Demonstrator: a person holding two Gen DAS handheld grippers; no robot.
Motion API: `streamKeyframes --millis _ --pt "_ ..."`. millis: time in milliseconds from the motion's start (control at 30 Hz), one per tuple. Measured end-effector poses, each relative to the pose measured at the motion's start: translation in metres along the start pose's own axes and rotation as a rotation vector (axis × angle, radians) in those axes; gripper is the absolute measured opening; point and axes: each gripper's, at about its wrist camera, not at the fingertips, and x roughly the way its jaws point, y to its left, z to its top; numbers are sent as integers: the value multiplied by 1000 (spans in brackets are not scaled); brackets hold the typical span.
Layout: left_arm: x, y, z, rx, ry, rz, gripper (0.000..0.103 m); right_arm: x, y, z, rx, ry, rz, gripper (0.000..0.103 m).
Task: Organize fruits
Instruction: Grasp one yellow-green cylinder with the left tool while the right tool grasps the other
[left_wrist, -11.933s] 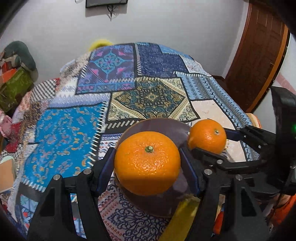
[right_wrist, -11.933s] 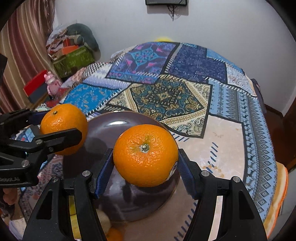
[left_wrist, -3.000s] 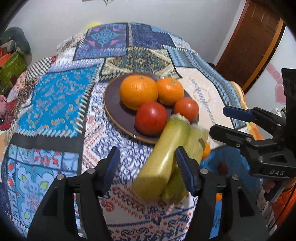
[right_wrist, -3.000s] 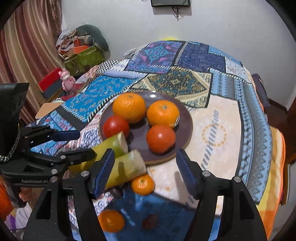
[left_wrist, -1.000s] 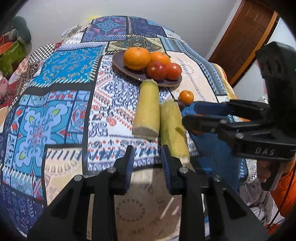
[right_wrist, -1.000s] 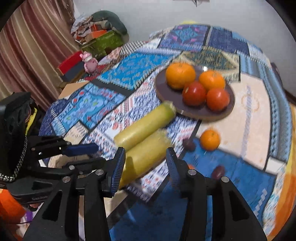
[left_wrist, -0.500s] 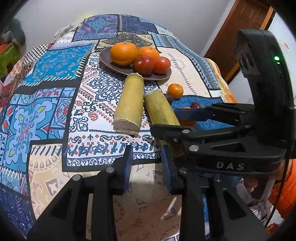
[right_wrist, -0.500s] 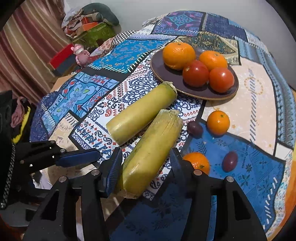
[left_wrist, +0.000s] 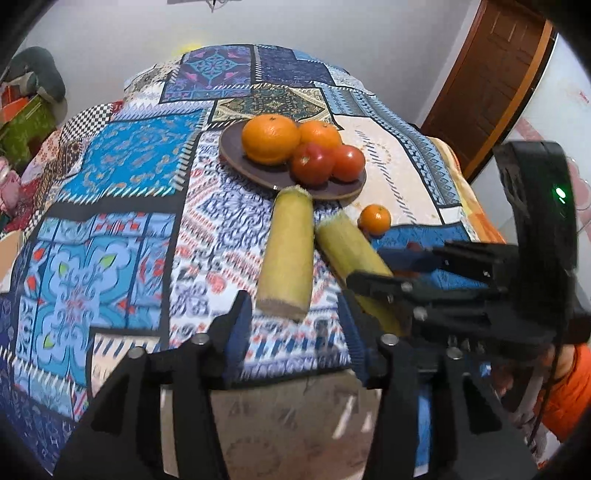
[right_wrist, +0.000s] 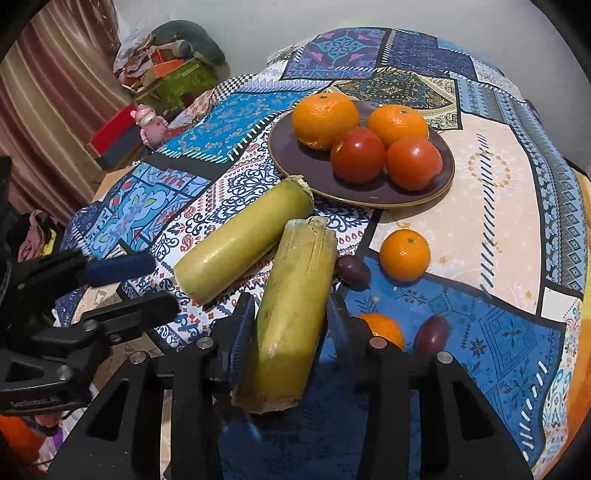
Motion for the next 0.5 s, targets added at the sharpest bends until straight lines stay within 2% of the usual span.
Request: streamKeyframes --millis 267,500 --pt "29 -1 29 29 17 42 49 -2 -11 0 15 -10 31 35" --pt "64 -5 40 89 86 54 49 -1 -11 0 -2 -16 31 35"
